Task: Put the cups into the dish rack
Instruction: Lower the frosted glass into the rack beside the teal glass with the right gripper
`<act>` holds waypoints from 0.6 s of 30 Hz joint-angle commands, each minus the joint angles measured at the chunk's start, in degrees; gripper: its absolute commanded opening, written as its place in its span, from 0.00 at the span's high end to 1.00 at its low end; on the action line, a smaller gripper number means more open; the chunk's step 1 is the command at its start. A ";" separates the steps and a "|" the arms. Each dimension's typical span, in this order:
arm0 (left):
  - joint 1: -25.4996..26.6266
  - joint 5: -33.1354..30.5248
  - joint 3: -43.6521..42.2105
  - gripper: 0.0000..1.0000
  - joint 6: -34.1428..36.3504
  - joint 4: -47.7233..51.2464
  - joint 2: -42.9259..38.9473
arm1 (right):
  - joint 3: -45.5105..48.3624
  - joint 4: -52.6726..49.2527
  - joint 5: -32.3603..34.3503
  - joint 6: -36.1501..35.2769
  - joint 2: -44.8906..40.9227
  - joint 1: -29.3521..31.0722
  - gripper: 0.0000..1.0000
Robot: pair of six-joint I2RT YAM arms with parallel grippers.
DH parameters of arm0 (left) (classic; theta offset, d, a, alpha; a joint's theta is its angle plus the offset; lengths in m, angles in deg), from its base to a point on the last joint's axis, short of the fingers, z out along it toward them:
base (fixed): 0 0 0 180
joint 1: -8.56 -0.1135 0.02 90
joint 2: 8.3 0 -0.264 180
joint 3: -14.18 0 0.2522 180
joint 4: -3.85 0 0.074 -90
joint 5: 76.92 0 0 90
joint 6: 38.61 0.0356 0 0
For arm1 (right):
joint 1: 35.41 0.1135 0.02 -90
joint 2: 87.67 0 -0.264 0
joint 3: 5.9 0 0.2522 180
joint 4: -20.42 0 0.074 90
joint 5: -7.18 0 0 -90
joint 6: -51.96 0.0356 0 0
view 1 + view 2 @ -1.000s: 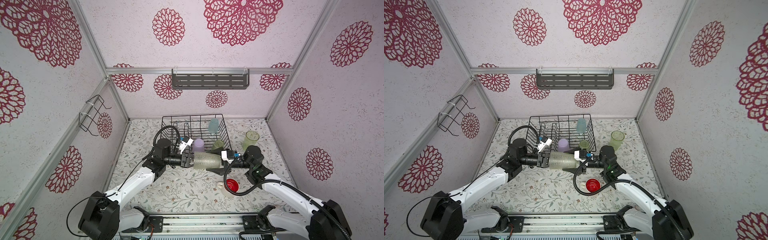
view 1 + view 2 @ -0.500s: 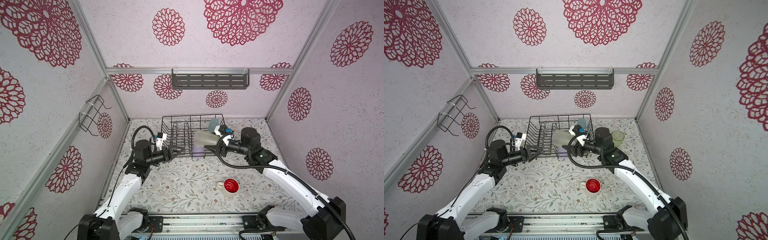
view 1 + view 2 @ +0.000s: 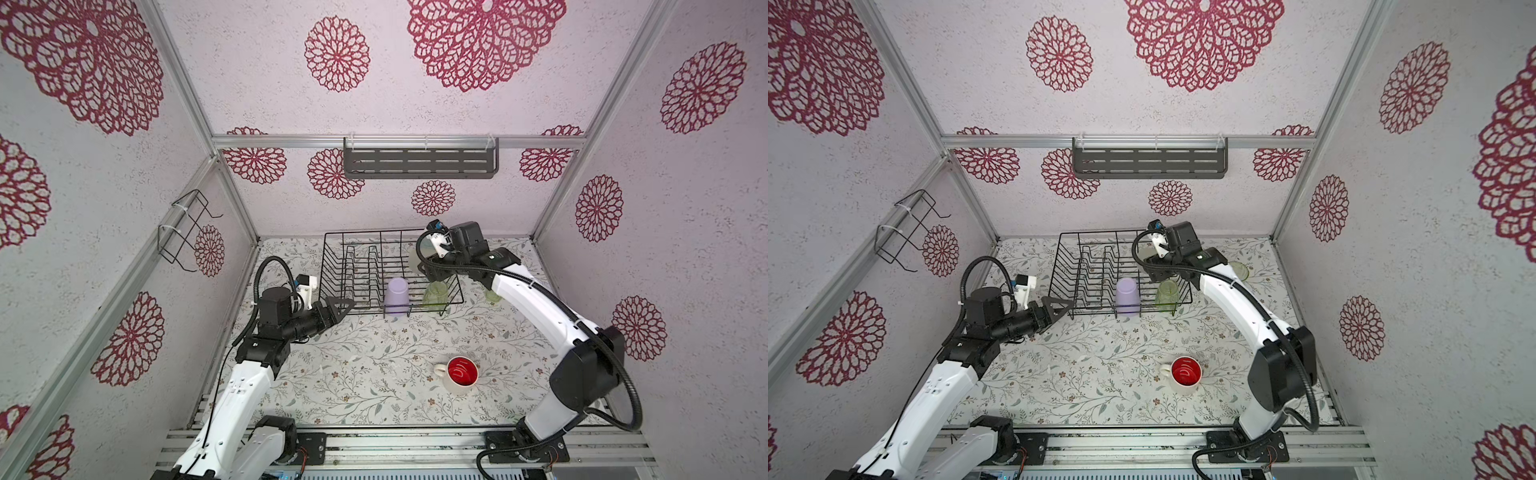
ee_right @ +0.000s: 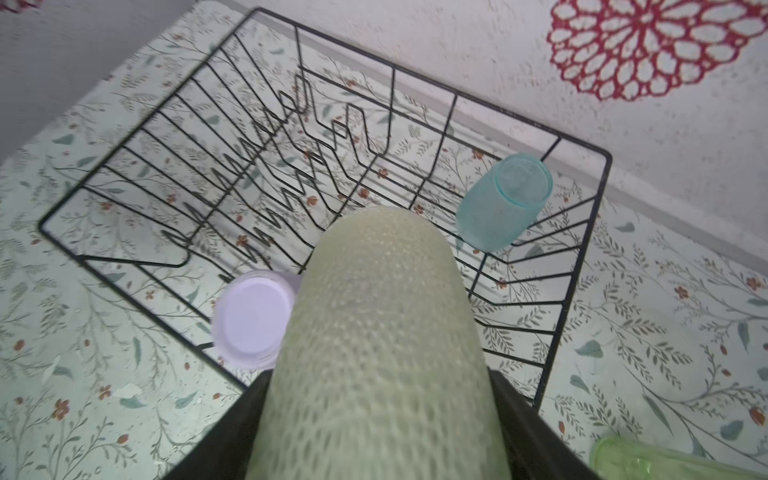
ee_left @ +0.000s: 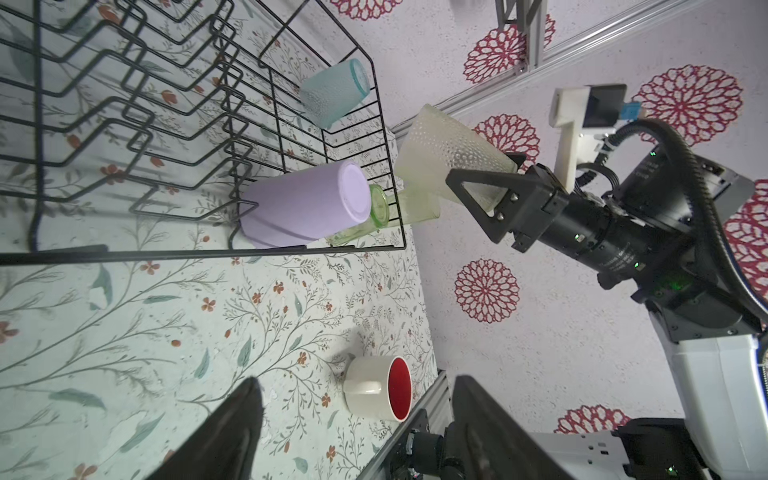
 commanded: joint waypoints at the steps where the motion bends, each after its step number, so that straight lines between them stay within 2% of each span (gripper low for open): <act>1: -0.32 -3.41 -1.02 0.24 1.84 2.77 -1.89 | -7.17 -6.20 6.16 3.30 3.52 -0.61 0.43; 9: -0.32 -5.47 -2.85 0.24 1.61 4.06 -3.63 | -20.22 -12.16 9.05 3.47 14.29 -1.31 0.44; 18: -0.32 -6.46 -4.78 0.25 0.83 3.51 -5.03 | -30.39 -19.60 11.14 3.50 23.71 -2.43 0.44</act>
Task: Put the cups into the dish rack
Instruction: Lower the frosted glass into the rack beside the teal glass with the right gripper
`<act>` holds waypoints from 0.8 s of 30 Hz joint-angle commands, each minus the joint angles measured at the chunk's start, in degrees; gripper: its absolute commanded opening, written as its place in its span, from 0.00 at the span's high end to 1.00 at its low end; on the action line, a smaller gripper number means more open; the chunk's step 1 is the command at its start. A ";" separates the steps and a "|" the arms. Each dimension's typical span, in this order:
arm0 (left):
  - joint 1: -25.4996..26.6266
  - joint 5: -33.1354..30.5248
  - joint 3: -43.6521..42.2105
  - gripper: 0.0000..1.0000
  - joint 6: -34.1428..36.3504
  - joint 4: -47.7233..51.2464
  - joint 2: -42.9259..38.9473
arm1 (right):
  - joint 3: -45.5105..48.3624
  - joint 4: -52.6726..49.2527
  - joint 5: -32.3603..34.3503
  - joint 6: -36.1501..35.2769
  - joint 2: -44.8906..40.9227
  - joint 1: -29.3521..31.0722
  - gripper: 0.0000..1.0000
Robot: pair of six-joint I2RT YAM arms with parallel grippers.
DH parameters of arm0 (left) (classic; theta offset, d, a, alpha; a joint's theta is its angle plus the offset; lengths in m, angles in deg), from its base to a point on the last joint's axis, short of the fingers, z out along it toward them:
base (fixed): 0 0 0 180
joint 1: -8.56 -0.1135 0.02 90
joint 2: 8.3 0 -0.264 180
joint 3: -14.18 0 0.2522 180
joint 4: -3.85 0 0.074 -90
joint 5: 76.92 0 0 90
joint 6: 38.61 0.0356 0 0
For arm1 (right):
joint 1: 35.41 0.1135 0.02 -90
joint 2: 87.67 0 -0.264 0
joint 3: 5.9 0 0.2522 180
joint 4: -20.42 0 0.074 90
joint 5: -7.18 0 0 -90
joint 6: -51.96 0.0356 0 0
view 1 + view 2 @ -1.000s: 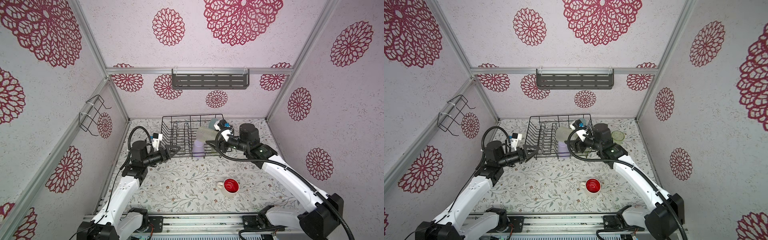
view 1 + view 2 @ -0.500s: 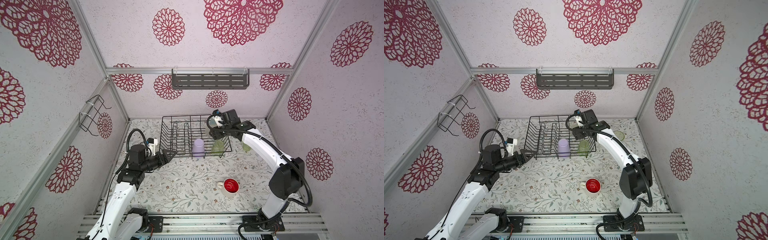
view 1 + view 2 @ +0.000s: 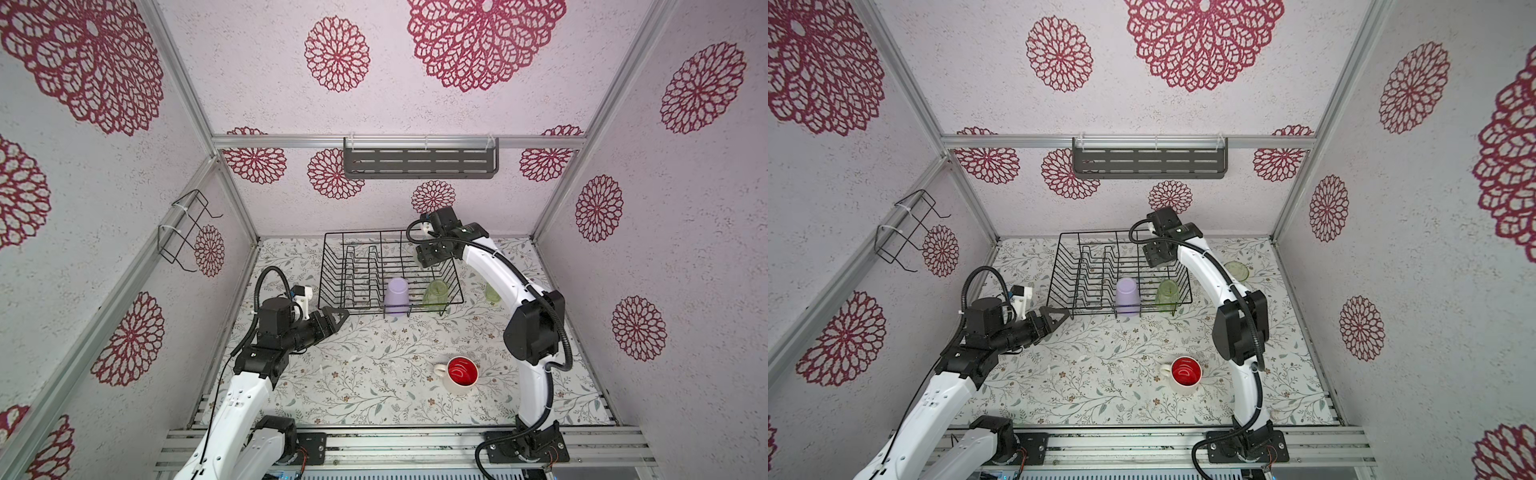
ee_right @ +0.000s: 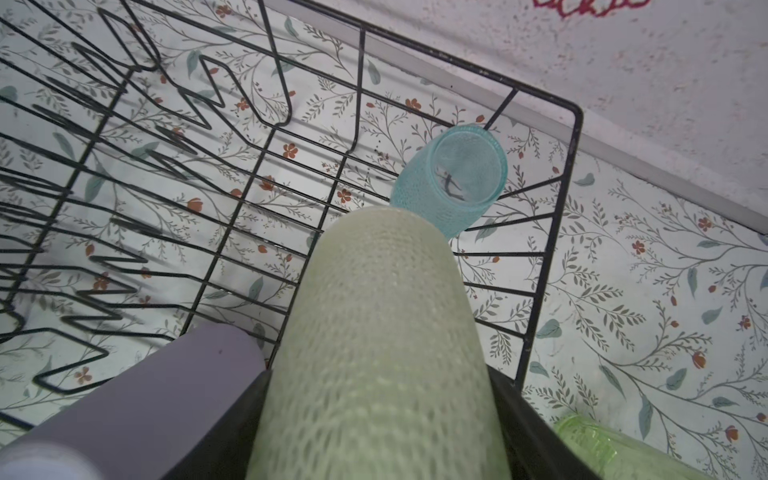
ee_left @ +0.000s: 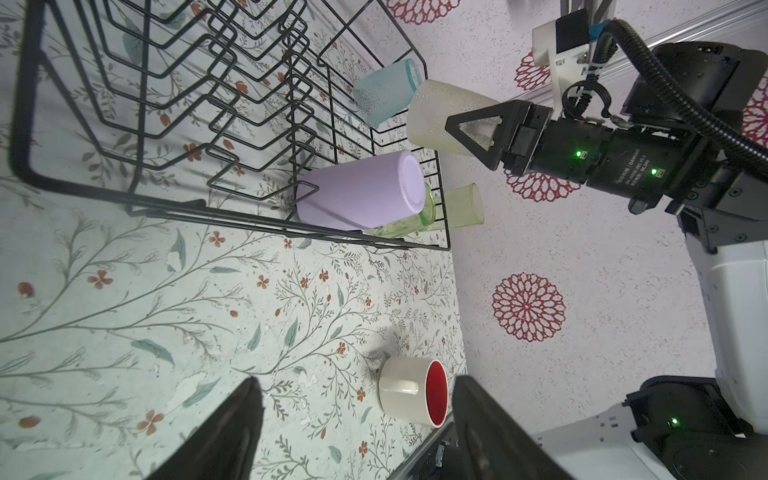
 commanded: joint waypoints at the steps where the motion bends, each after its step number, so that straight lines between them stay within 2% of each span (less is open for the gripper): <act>1: -0.32 -1.00 -0.66 0.25 0.10 -0.06 -1.02 | -3.06 -4.56 2.12 0.96 0.96 -0.73 0.44; 10: -0.32 -0.56 -0.45 0.25 0.81 0.22 -0.61 | -4.32 -6.83 1.87 0.41 4.64 -1.77 0.41; 20: -0.37 -0.84 -1.36 0.25 0.10 -0.46 -0.98 | -5.68 -8.68 0.09 -1.06 7.56 -3.10 0.30; 24: -0.34 -1.08 -1.09 0.25 0.56 0.09 -1.20 | -6.16 -8.44 0.16 -2.14 8.27 -3.18 0.29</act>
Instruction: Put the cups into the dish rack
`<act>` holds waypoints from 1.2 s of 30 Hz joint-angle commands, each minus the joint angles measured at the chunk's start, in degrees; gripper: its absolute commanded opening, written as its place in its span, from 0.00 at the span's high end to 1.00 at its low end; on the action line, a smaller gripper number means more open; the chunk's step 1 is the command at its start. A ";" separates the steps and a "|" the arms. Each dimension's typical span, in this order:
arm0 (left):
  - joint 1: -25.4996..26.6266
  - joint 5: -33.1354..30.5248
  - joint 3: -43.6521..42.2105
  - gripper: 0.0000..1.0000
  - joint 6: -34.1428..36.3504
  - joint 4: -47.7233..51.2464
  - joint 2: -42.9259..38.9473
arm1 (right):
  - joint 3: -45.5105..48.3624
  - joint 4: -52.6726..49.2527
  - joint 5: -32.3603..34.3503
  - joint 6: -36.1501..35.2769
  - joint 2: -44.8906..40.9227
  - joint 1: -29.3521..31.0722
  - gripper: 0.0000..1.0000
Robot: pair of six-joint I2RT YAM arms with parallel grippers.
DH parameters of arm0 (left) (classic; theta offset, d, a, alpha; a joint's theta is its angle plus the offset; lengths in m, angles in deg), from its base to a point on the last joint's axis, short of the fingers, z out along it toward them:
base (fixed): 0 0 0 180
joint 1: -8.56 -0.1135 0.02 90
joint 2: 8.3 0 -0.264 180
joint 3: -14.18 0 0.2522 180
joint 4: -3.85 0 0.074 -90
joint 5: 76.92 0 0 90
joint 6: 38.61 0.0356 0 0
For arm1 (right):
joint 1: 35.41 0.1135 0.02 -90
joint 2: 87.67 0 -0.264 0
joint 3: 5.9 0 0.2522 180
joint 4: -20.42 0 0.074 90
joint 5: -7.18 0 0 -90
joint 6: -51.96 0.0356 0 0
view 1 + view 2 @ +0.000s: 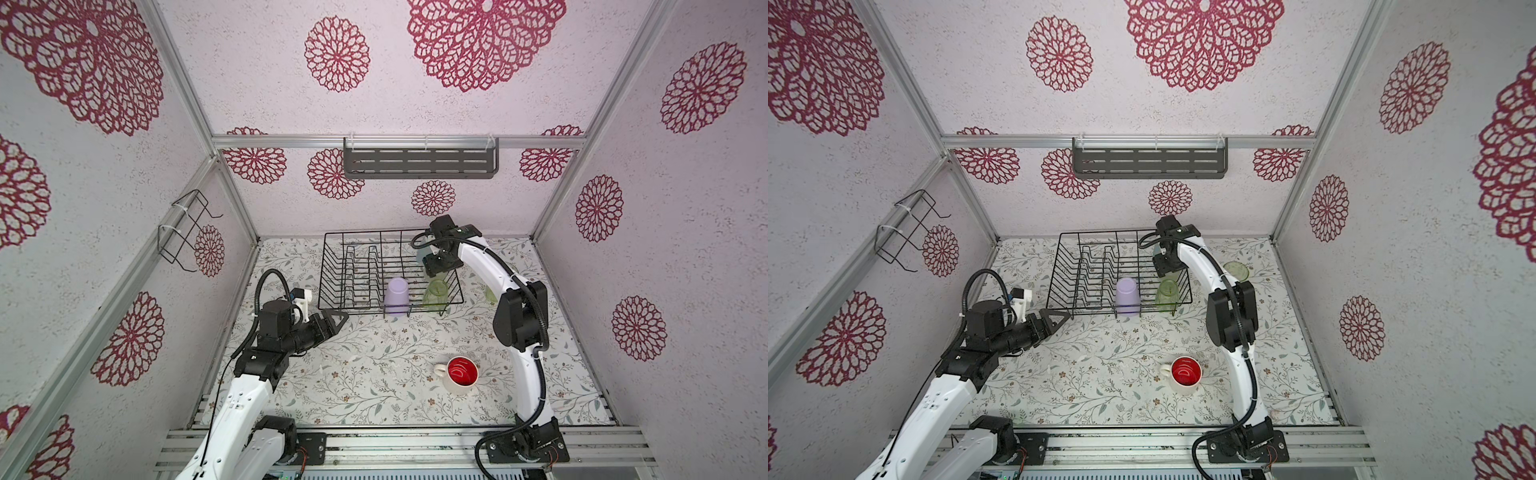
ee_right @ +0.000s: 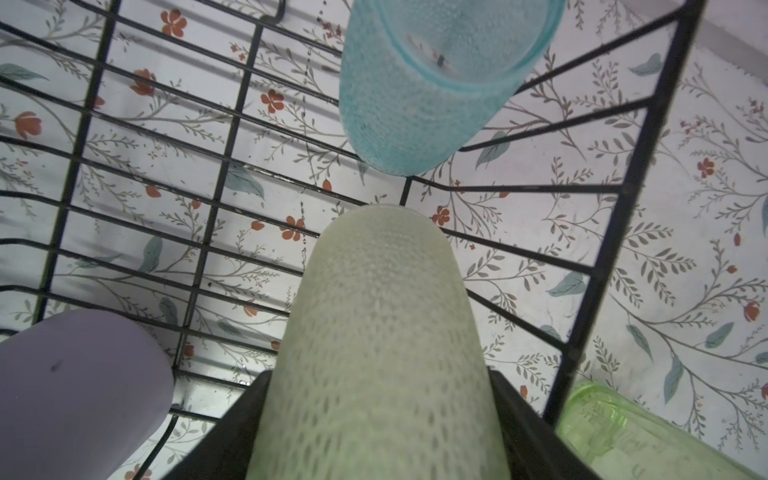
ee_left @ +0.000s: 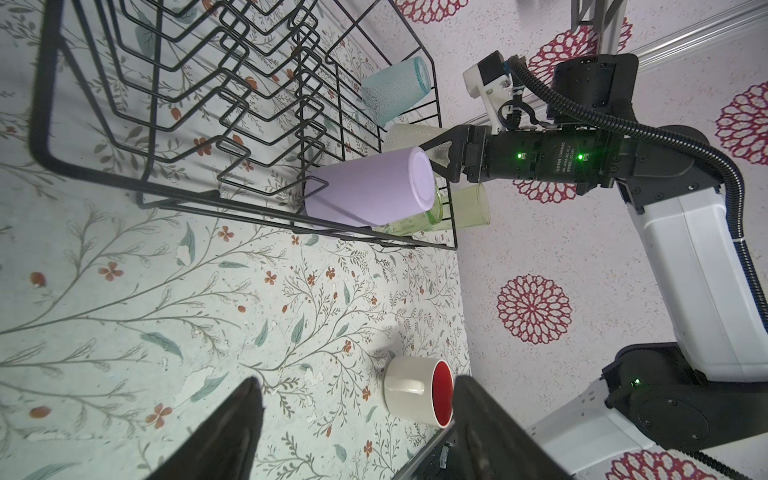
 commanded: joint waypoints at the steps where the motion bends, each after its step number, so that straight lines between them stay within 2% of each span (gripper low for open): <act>1: -0.35 -0.79 -0.17 0.25 0.64 0.13 -0.70 | -2.62 -1.05 0.52 -1.44 0.01 -0.21 0.29; 13: -0.32 -0.05 0.18 0.27 0.65 0.03 0.03 | -2.94 -0.43 1.01 -3.29 1.19 -0.30 0.22; 16: -0.28 0.26 0.18 0.31 0.66 -0.14 0.20 | -2.92 -0.48 0.66 -3.09 1.53 -0.30 0.21; 18: -0.39 0.73 0.15 0.33 0.47 -0.59 0.46 | -2.84 -0.61 0.27 -3.13 1.72 -0.28 0.12; 19: -0.34 0.95 0.16 0.34 0.38 -0.83 0.55 | -2.87 -0.61 0.04 -3.16 1.72 -0.30 0.11; 34: -0.32 2.27 0.01 0.36 0.20 -0.95 0.99 | -2.76 0.85 -0.53 -1.92 -0.82 -0.39 0.11; 35: -0.31 2.23 0.00 0.36 0.12 -1.01 0.91 | -2.24 1.55 -0.45 -1.31 -1.29 -0.39 0.02; 36: -0.32 2.23 -0.09 0.36 0.10 -0.95 0.86 | -1.46 2.46 -0.44 -0.65 -1.87 -0.37 0.01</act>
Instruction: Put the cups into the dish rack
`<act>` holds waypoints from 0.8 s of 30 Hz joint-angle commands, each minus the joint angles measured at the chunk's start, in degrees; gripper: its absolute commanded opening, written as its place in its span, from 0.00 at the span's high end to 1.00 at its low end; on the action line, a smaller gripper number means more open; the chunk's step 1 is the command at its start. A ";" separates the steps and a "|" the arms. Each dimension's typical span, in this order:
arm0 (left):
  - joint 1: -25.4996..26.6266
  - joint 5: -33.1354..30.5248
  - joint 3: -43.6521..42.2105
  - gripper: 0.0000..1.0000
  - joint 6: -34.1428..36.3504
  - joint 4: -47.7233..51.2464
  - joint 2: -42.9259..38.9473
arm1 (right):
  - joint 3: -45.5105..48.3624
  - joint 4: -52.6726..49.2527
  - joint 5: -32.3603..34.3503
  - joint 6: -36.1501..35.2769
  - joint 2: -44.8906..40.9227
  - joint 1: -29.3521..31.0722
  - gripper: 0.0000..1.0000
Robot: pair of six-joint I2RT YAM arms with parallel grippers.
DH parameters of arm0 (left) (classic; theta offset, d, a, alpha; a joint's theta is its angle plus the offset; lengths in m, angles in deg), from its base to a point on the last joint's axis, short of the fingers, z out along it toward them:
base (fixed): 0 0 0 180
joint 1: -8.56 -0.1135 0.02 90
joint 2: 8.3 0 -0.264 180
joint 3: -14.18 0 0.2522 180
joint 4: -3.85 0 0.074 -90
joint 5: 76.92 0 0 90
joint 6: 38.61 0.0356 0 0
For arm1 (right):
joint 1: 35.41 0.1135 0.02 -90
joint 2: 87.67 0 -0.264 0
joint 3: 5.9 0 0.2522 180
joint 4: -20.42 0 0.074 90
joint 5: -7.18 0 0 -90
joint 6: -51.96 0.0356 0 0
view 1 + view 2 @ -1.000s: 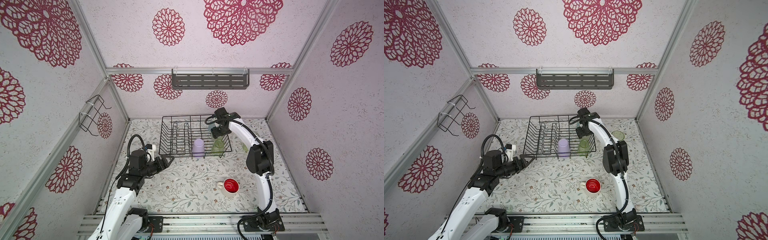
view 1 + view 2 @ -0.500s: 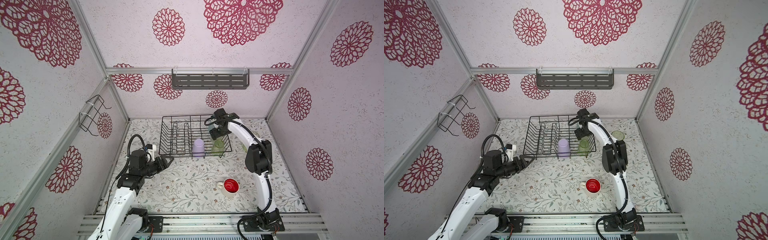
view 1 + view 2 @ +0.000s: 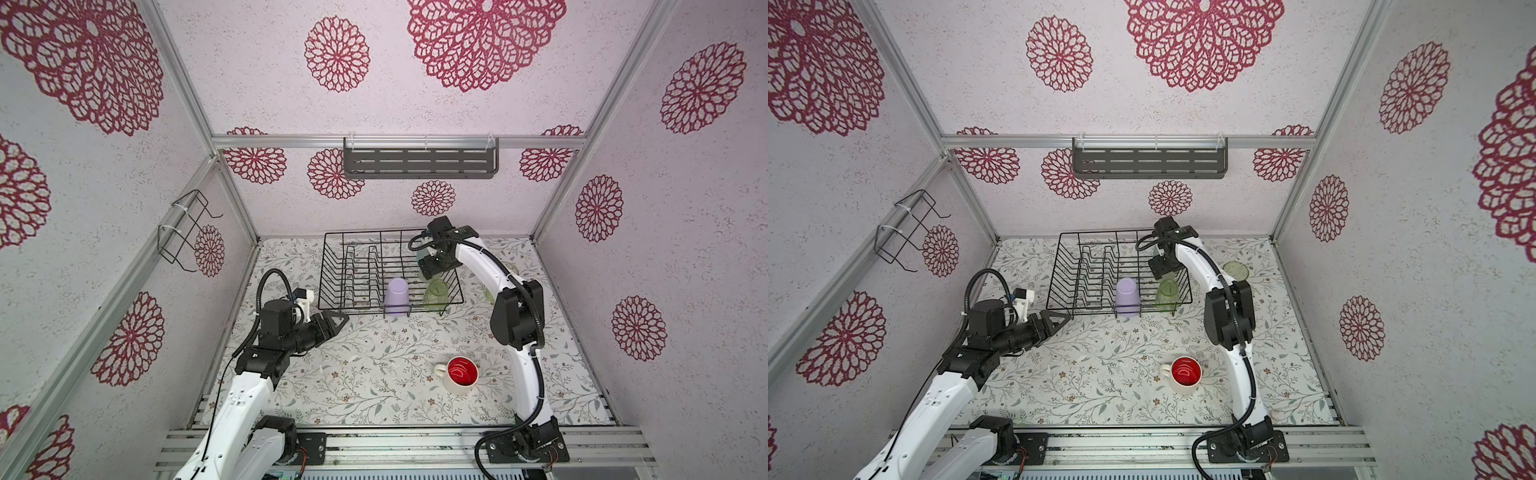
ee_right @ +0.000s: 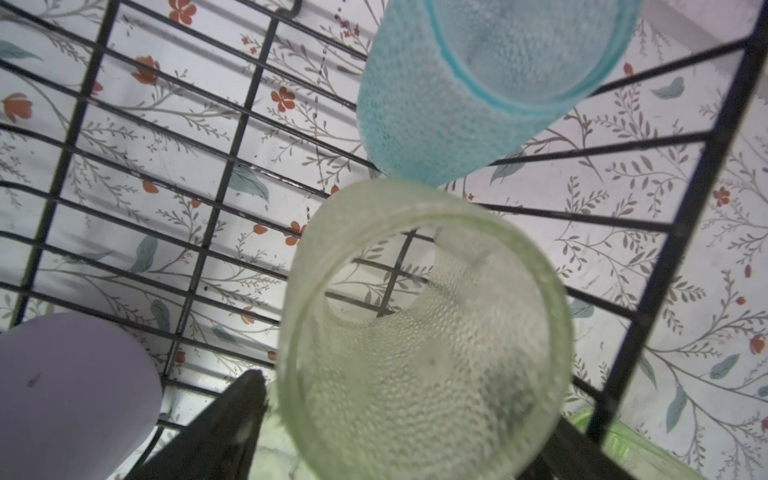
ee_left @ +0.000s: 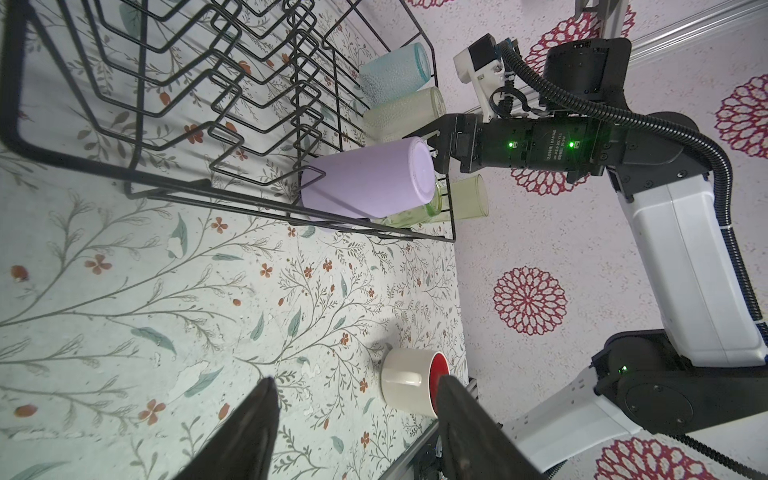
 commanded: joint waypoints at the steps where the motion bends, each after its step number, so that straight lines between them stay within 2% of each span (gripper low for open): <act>1: -0.32 0.44 -0.05 0.36 0.00 -0.81 -0.43 | 0.95 2.93 -0.12 2.77 -4.64 -0.39 0.01; 7: -0.34 0.34 -0.59 0.35 -0.05 -0.48 -1.13 | 8.80 13.52 -2.59 8.22 -8.09 -0.46 0.01; 14: -0.32 -0.70 -0.70 0.35 0.59 0.61 -2.39 | 7.42 16.93 2.88 11.22 -5.32 -0.48 0.03; 24: -0.32 -0.97 -1.31 0.34 0.69 0.25 -2.36 | 7.54 16.10 4.85 12.08 -5.69 -0.39 0.19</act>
